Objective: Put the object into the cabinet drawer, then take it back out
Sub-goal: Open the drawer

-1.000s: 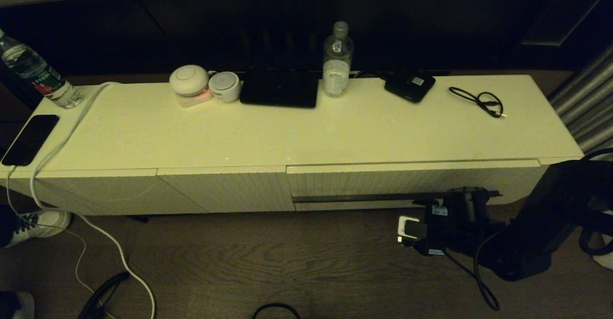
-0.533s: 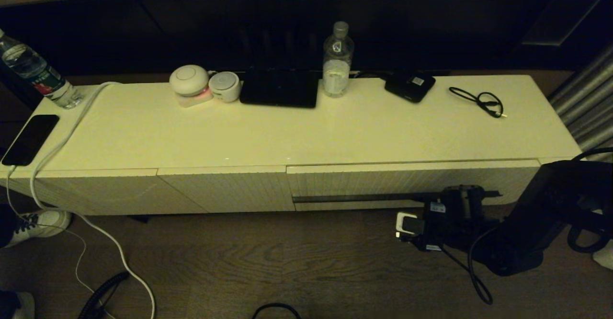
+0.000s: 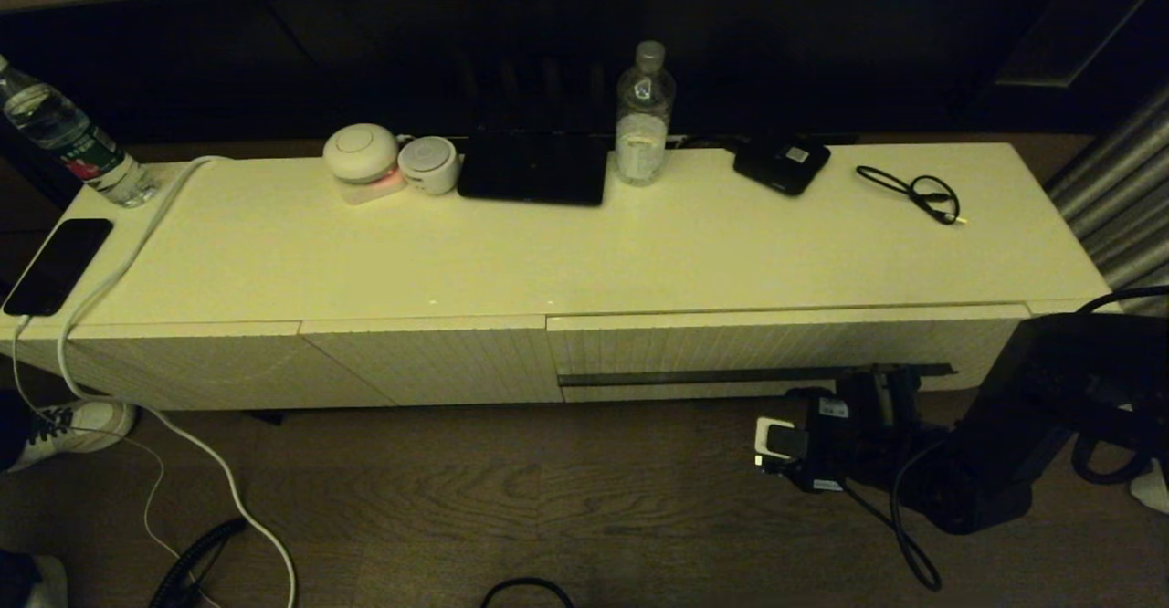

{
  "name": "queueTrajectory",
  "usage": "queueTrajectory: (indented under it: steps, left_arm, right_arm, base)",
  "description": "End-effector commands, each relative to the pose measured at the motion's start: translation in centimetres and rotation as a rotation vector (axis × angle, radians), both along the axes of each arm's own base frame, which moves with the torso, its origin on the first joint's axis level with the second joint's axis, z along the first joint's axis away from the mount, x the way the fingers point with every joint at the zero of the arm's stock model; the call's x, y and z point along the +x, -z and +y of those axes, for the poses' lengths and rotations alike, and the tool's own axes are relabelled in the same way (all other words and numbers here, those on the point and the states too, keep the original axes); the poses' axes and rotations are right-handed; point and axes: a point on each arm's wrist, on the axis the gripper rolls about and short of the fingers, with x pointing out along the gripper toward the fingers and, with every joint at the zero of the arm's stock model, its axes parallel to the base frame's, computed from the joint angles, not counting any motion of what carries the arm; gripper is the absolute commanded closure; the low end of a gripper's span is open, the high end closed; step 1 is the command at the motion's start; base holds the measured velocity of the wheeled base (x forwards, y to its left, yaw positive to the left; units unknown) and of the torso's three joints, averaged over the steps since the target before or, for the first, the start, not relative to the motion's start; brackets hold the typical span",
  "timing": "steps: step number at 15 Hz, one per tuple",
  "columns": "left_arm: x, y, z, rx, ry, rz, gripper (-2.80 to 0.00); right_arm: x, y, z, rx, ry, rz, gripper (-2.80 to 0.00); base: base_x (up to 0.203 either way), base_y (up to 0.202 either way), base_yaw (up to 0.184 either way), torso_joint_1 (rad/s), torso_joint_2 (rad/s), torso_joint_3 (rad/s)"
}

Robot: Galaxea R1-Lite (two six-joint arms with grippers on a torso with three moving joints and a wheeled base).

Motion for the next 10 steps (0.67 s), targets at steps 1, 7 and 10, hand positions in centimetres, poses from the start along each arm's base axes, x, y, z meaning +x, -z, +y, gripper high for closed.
queueTrajectory:
  steps: [1,7,10]
  left_arm:
    - [0.0,0.0,0.0,-0.001,-0.001,-0.002,0.0]
    - [0.0,0.0,0.0,-0.001,-0.001,-0.002,0.0]
    - [0.0,0.0,0.0,-0.001,-0.001,-0.002,0.0]
  right_arm:
    - [0.0,-0.1,0.1,-0.004,-0.006,-0.009,-2.8]
    - [-0.7,-2.9,0.3,0.005,-0.022,-0.093,-2.8]
    - [0.1,-3.8,0.5,0.011,-0.024,-0.127,-2.8]
  base:
    - [0.0,0.0,0.0,0.0,0.0,0.0]
    - [0.0,0.0,0.0,0.0,0.0,0.0]
    - [0.0,0.0,0.0,0.0,0.0,0.0]
